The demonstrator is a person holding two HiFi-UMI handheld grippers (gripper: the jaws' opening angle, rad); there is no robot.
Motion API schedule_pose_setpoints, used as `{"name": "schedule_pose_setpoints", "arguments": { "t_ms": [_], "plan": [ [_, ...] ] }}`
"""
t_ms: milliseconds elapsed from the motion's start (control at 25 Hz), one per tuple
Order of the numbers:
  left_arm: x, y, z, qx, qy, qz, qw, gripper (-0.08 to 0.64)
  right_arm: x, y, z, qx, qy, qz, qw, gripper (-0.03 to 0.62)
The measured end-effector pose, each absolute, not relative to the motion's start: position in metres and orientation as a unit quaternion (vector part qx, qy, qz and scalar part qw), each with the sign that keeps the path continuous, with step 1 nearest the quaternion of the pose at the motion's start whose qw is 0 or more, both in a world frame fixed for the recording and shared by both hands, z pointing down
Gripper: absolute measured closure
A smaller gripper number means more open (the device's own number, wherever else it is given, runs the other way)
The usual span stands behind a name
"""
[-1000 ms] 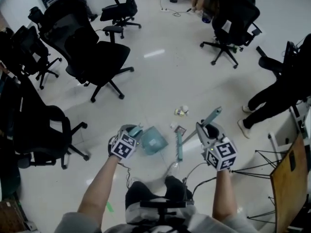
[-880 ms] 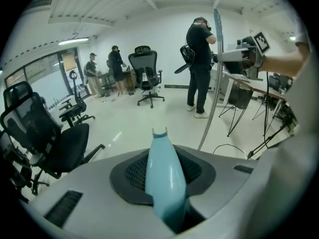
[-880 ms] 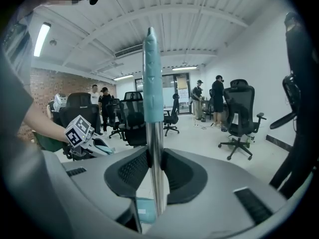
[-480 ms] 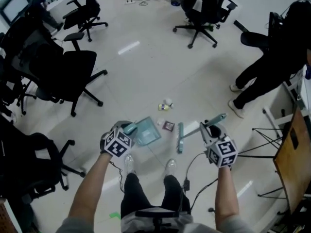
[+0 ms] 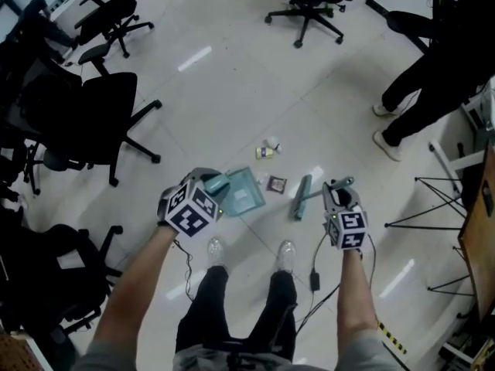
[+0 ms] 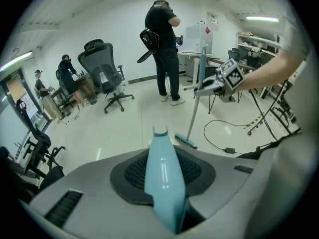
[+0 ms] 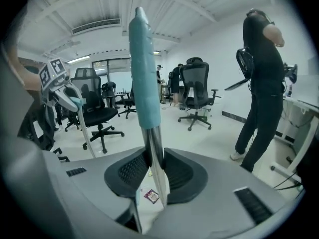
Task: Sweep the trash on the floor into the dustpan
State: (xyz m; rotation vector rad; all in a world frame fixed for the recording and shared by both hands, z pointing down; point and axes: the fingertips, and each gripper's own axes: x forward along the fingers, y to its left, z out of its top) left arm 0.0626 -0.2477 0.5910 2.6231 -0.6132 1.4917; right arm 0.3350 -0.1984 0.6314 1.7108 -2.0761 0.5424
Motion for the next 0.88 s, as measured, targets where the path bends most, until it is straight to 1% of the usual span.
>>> {"name": "schedule_pose_setpoints", "arguments": {
  "t_ms": [160,360,560,880],
  "plan": [
    [0.069,-0.258,0.591,0.855,-0.199,0.477,0.04,0.449,0.312,-0.202,0.648,0.595,-0.753,0.215,0.182,0.495],
    [0.069,-0.264,0.591,0.857,-0.194,0.476,0.044,0.451,0.283,-0.208,0.658,0.564,-0.769,0.263,0.145,0.485],
    [0.055,-0.265,0.593,0.855,-0.191,0.48,0.049,0.451,0.249,-0.218,0.657,0.526,-0.793,0.275,0.135,0.48],
    [0.032,-0.26,0.599,0.851,-0.183,0.488,0.062,0.45,0.214,-0.229,0.659,0.494,-0.805,0.316,0.087,0.474]
  ]
}}
